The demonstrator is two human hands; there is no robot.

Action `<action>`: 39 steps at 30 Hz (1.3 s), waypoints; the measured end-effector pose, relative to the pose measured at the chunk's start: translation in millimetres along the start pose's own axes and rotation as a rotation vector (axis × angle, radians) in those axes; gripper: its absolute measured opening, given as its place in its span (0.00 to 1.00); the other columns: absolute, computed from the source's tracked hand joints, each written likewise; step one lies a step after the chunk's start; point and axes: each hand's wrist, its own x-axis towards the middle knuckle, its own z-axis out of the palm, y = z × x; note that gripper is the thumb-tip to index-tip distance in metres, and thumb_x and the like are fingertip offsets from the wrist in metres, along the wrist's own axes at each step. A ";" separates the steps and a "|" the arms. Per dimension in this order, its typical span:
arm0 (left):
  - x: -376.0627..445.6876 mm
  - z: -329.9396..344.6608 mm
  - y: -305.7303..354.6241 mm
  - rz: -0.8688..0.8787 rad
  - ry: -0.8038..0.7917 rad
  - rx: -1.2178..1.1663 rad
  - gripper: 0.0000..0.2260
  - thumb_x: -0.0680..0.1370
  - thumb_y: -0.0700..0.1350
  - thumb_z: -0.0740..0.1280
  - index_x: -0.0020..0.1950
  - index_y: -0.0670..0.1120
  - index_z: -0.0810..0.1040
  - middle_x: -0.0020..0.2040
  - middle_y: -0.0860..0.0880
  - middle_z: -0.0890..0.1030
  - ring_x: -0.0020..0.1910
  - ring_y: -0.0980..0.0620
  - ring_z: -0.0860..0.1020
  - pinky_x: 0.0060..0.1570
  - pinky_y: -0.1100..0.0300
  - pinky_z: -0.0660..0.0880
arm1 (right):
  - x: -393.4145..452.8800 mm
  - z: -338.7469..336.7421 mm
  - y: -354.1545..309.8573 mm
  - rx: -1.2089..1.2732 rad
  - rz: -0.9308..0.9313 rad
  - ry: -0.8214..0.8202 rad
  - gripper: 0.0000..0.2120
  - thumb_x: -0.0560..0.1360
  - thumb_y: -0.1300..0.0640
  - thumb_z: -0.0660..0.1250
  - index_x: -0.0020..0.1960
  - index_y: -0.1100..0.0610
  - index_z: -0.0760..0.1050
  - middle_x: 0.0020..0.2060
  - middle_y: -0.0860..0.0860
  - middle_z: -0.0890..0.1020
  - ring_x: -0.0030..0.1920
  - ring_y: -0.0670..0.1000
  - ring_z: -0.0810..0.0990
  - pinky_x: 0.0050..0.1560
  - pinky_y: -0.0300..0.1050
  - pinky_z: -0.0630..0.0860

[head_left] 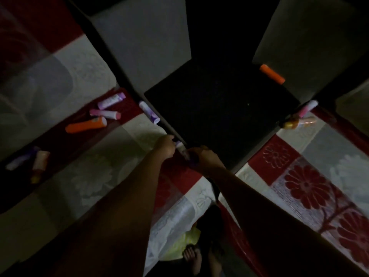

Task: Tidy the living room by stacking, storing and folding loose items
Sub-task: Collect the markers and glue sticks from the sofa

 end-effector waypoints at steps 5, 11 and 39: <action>2.9 23.7 -5.4 0.082 0.129 0.087 0.14 0.82 0.46 0.58 0.64 0.41 0.75 0.62 0.39 0.76 0.60 0.41 0.75 0.55 0.55 0.70 | 13.5 24.0 -13.1 -0.082 0.073 0.169 0.18 0.81 0.46 0.57 0.62 0.56 0.74 0.56 0.57 0.77 0.56 0.58 0.77 0.54 0.50 0.75; 3.7 1.9 -0.7 0.047 0.165 -0.223 0.10 0.77 0.52 0.67 0.53 0.47 0.76 0.52 0.46 0.81 0.52 0.47 0.79 0.54 0.51 0.76 | 16.4 27.1 -22.8 0.037 0.135 0.167 0.18 0.79 0.48 0.59 0.65 0.55 0.66 0.58 0.57 0.77 0.58 0.59 0.75 0.56 0.54 0.75; 32.9 -31.9 91.0 -0.071 0.309 -0.421 0.18 0.73 0.45 0.68 0.61 0.38 0.74 0.56 0.39 0.78 0.53 0.41 0.78 0.56 0.47 0.77 | 48.4 -81.1 -6.3 0.882 0.231 0.240 0.21 0.73 0.59 0.70 0.64 0.54 0.71 0.56 0.55 0.79 0.48 0.50 0.80 0.39 0.39 0.77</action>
